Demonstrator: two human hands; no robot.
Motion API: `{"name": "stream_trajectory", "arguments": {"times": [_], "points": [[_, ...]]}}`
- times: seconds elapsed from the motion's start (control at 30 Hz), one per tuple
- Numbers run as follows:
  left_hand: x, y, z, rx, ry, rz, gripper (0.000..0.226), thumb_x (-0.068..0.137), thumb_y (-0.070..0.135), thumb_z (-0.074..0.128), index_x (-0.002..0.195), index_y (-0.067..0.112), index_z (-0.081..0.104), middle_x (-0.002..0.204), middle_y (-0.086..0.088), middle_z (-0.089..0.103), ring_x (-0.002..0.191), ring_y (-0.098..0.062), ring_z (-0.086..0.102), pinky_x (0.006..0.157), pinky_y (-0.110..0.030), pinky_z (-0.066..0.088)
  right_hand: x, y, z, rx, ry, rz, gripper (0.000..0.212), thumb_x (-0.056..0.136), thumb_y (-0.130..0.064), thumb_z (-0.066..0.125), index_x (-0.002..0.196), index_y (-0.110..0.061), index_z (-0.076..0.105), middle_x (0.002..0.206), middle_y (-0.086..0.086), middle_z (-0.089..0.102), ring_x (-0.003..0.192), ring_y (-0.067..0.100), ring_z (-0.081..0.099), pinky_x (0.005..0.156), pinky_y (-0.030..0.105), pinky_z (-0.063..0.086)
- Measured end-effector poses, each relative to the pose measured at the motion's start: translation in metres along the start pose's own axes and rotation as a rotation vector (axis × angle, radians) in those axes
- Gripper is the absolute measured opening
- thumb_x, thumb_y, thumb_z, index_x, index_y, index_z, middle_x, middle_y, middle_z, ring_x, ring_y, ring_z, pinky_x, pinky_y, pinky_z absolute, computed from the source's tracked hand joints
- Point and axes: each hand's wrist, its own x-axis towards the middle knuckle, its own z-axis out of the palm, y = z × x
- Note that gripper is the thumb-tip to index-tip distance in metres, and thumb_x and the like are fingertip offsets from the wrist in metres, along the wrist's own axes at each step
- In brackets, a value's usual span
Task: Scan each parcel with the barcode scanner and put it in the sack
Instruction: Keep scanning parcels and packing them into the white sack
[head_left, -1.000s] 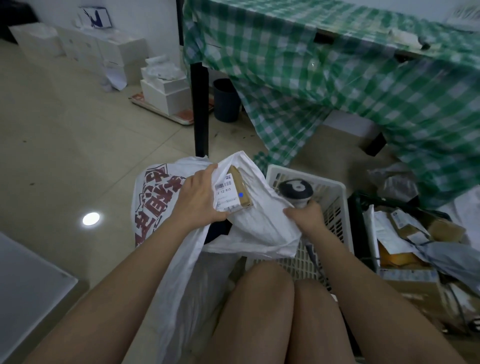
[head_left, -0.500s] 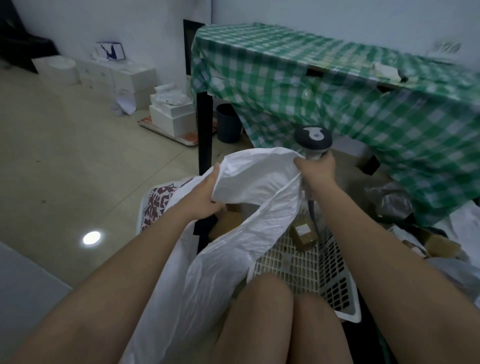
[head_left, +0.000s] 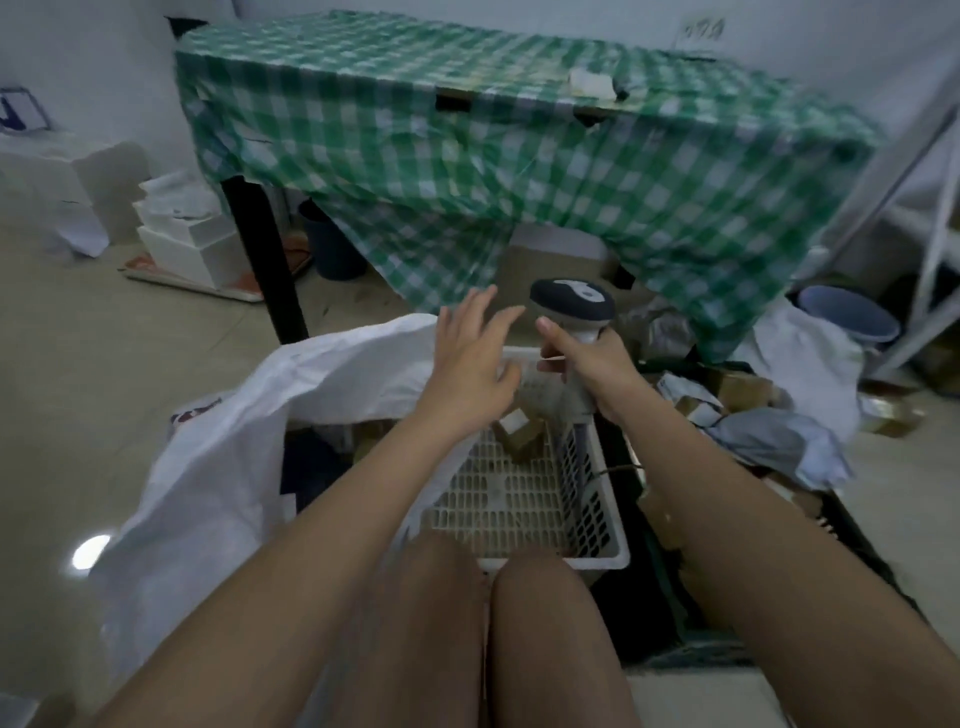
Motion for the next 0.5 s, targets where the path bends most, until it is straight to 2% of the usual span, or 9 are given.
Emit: {"name": "stream_trajectory", "arguments": {"times": [0.1,0.2,0.23,0.3,0.37,0.5], "points": [[0.026,0.024,0.047,0.047,-0.032,0.094,0.048,0.094,0.017,0.049,0.141,0.016,0.043,0.156,-0.01,0.024,0.148,-0.024,0.009,0.115,-0.036,-0.014,0.017,0.028,-0.051,-0.081,0.098,0.08,0.024,0.087,-0.014,0.069,0.105,0.0,0.061,0.078,0.011,0.065,0.061,0.017,0.064,0.066,0.036,0.058],[0.052,0.03,0.102,0.063,-0.147,0.081,0.047,0.093,0.014,0.048,0.14,0.015,0.043,0.154,-0.011,0.028,0.146,-0.025,0.013,0.116,-0.037,-0.011,0.036,0.066,-0.088,-0.184,0.148,0.162,0.007,0.088,-0.008,0.064,0.085,-0.002,0.063,0.073,0.015,0.064,0.061,0.023,0.061,0.063,0.037,0.055],[0.06,0.027,0.122,0.057,-0.188,0.051,0.048,0.093,0.015,0.049,0.14,0.016,0.043,0.153,-0.01,0.03,0.145,-0.025,0.017,0.117,-0.038,-0.006,0.044,0.079,-0.096,-0.188,0.166,0.185,0.01,0.088,-0.007,0.064,0.078,-0.005,0.062,0.071,0.014,0.063,0.063,0.025,0.061,0.063,0.036,0.054],[0.074,0.013,0.166,0.033,-0.273,-0.07,0.05,0.092,0.018,0.053,0.14,0.016,0.043,0.147,-0.009,0.038,0.139,-0.025,0.027,0.115,-0.036,0.012,0.059,0.107,-0.105,-0.17,0.201,0.223,0.012,0.088,-0.009,0.065,0.076,-0.007,0.061,0.07,0.011,0.063,0.062,0.022,0.06,0.06,0.029,0.054],[0.085,-0.013,0.209,0.037,-0.363,-0.245,0.053,0.091,0.025,0.056,0.141,0.015,0.042,0.144,-0.01,0.042,0.133,-0.028,0.035,0.112,-0.037,0.027,0.08,0.131,-0.107,-0.138,0.227,0.226,0.012,0.088,-0.014,0.065,0.088,-0.003,0.062,0.074,0.01,0.065,0.063,0.02,0.06,0.062,0.03,0.053],[0.093,-0.085,0.283,0.054,-0.515,-0.579,0.068,0.087,0.038,0.066,0.143,0.014,0.036,0.148,-0.012,0.037,0.134,-0.032,0.035,0.111,-0.042,0.034,0.129,0.177,-0.092,-0.012,0.281,0.221,0.019,0.088,-0.017,0.064,0.103,-0.009,0.057,0.086,0.011,0.063,0.078,0.024,0.06,0.074,0.039,0.052]]}}
